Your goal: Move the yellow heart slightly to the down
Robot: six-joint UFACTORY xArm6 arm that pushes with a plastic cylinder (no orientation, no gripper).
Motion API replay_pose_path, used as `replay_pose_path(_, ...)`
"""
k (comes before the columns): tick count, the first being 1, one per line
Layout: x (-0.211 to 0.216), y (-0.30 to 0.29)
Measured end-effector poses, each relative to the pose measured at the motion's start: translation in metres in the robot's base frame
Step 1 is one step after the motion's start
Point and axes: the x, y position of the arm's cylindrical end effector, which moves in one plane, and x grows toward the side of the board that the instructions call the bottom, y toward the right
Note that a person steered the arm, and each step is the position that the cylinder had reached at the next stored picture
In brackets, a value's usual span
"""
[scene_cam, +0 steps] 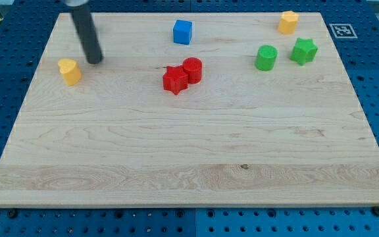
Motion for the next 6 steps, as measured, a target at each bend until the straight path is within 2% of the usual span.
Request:
replay_pose_path(1,0.002,-0.021)
replay_pose_path(2,0.030,0.001)
replay_pose_path(3,0.080,0.029)
replay_pose_path(5,0.088,0.044)
replay_pose_path(6,0.123,0.115)
